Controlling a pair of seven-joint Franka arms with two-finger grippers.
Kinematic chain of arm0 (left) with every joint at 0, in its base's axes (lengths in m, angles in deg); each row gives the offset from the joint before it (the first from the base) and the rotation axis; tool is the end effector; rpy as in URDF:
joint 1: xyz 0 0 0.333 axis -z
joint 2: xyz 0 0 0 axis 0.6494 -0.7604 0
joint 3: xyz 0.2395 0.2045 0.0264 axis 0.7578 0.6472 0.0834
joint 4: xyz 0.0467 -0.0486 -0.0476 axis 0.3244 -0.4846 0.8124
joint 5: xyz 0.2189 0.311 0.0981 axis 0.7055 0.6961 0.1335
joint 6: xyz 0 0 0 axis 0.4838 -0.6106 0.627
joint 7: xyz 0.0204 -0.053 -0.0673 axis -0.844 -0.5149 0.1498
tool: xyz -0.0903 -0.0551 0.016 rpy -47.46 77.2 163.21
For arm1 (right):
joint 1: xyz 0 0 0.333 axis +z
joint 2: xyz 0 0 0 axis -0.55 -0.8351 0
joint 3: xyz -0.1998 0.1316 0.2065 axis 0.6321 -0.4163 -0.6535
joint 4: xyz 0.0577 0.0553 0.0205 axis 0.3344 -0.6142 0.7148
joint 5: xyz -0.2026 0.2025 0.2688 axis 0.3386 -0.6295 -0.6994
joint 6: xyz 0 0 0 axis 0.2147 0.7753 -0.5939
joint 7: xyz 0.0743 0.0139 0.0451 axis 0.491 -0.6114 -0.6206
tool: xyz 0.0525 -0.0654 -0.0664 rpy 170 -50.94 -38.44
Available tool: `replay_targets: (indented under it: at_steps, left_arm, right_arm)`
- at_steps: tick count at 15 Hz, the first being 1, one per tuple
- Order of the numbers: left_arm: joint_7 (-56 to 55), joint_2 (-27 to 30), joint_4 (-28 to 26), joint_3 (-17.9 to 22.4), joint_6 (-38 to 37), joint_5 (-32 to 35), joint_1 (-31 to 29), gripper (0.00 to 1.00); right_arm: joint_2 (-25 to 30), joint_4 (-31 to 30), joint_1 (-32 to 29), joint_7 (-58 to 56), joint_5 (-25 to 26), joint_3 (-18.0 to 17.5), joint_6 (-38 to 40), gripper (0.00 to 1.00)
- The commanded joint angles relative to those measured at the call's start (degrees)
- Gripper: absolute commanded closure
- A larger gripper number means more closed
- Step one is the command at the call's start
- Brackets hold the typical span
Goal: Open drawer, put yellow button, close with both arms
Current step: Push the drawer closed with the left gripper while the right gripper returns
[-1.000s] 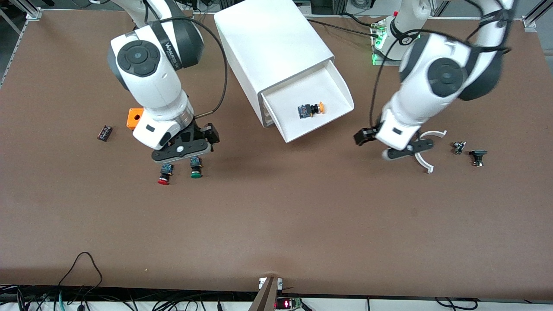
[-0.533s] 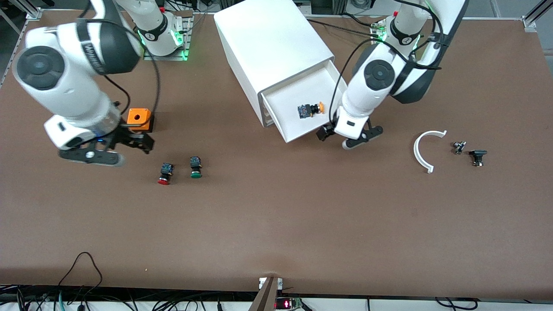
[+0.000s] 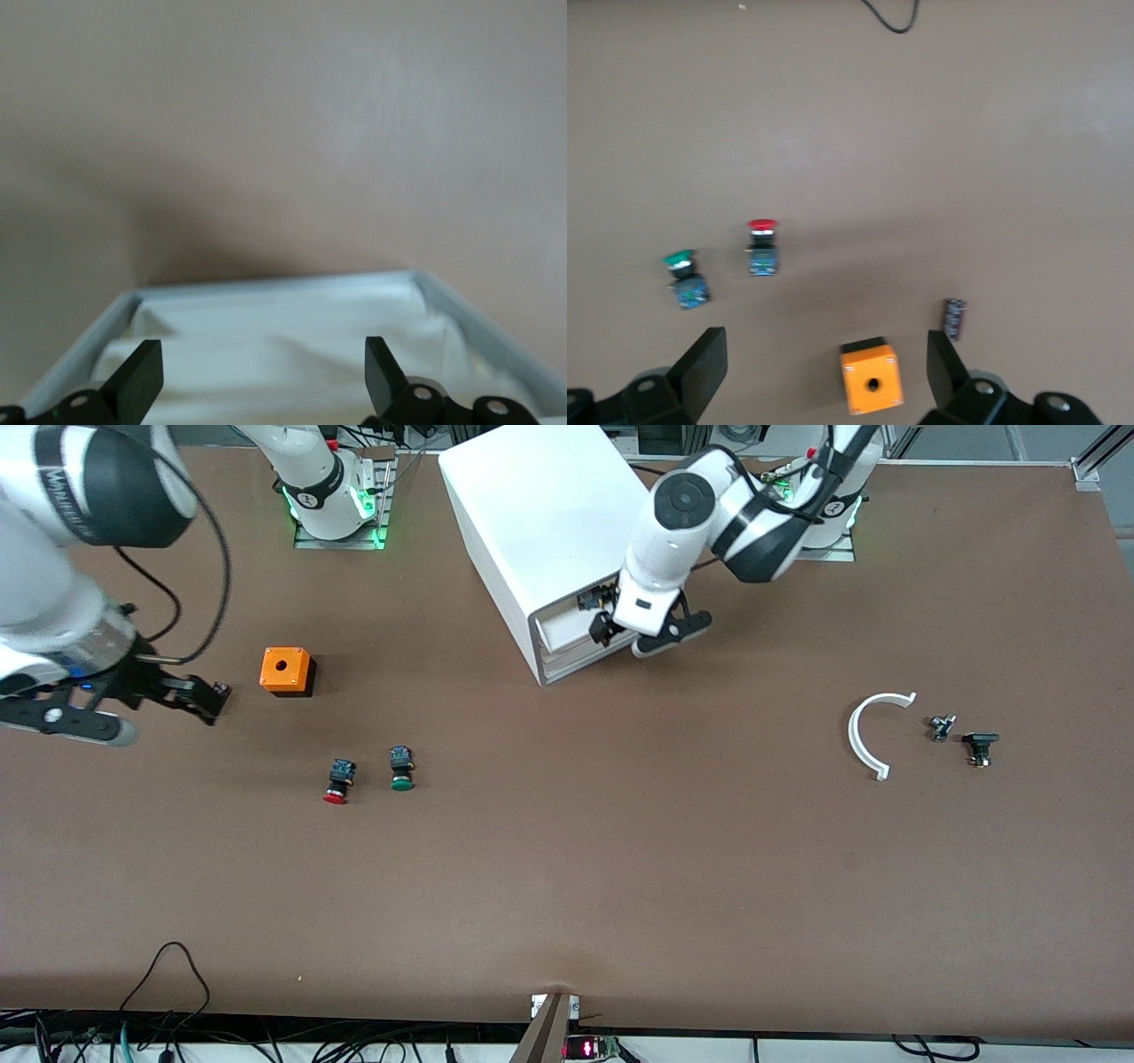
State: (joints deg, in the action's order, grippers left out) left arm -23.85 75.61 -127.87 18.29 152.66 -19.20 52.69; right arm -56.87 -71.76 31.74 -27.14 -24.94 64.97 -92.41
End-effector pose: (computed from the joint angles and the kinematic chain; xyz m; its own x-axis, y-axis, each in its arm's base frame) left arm 0.3733 -0.4170 0.3424 0.8858 0.4447 -0.1327 0.4546 -0.8889 0.0559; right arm 0.6076 0.0275 0.5433 0.9885 -0.1375 0.0635 -0.1448 -0.9809 0.1302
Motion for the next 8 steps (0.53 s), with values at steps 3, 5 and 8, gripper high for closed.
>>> replay_targets:
  at_steps: [3,5,8]
  left_arm:
    - [-0.32,2.84,-3.87,-4.63,0.05,-1.62,-2.08,0.00]
    - [0.03,2.93,-3.70,-4.55,0.05,-1.62,-3.48,0.00]
    - [2.74,3.01,-0.20,-0.44,1.02,-1.19,-9.54,0.00]
  right_arm:
    - [4.15,-1.56,-0.30,-8.54,-4.32,5.99,3.69,0.00]
    - [6.87,-4.10,-0.30,-8.63,-4.32,6.09,3.78,0.00]
    - [11.44,-12.35,-0.30,-8.63,-5.72,6.17,-0.24,0.00]
